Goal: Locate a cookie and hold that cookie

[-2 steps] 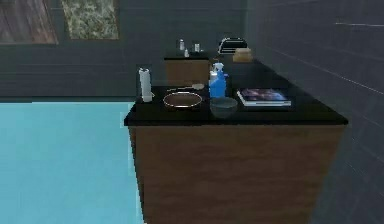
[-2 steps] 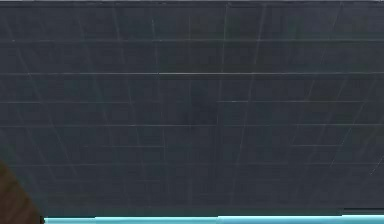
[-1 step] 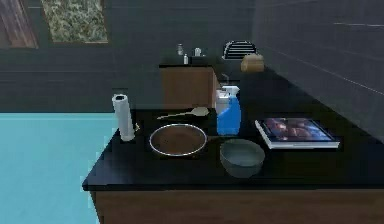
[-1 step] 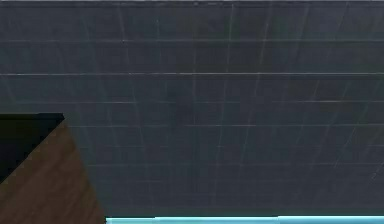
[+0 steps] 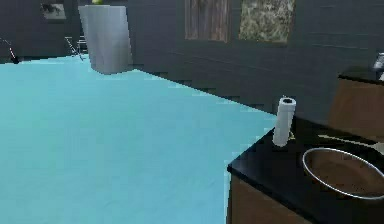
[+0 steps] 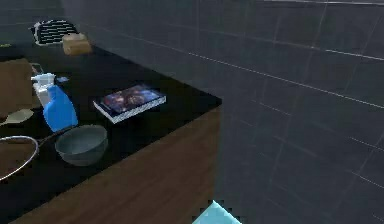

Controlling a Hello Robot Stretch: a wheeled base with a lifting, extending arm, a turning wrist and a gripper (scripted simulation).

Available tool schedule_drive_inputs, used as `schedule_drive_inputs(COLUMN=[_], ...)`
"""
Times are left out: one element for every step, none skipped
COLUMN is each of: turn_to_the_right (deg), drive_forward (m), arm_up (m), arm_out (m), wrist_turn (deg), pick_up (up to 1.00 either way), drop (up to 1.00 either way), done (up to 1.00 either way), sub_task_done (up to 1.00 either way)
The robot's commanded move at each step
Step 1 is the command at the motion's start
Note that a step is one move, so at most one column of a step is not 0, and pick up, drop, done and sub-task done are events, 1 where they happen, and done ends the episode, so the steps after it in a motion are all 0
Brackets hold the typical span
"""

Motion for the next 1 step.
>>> schedule_drive_inputs(turn_to_the_right=[-45.0], drive_forward=[0.00], arm_up=[0.00], arm_out=[0.00], wrist_turn=[0.0], pick_up=[0.00], drop=[0.00], done=[0.00], sub_task_done=[0.00])
